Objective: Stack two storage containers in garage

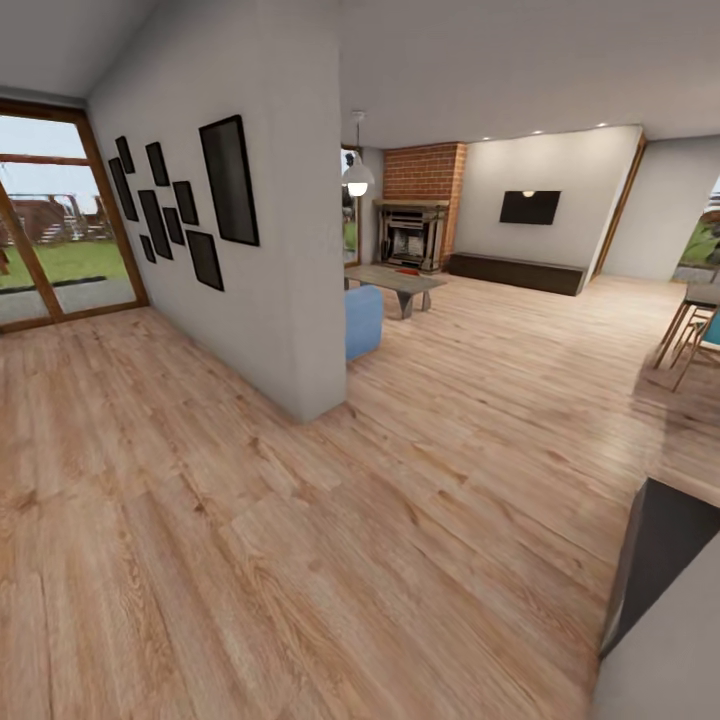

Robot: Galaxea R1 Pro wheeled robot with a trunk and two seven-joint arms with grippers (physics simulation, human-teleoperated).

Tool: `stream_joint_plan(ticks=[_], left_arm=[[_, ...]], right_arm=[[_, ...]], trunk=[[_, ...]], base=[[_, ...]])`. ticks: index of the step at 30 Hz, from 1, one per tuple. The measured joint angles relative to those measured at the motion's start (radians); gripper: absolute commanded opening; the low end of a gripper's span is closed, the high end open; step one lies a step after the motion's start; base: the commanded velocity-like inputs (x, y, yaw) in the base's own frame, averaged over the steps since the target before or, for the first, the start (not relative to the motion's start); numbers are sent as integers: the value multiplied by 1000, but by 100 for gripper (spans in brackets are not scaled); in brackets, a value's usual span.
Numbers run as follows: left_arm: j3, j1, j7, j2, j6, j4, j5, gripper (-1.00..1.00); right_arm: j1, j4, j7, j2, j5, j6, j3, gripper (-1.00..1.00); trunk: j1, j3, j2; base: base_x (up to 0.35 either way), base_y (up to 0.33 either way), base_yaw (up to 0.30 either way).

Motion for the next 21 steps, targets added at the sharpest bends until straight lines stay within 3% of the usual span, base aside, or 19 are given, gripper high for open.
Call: stream_joint_plan(ticks=[21], left_arm=[[0,0,0,-2,0,0,-1,100]], right_arm=[[0,0,2,6,25,0,1,100]], trunk=[[0,0,0]], base=[[323,0,-19]])
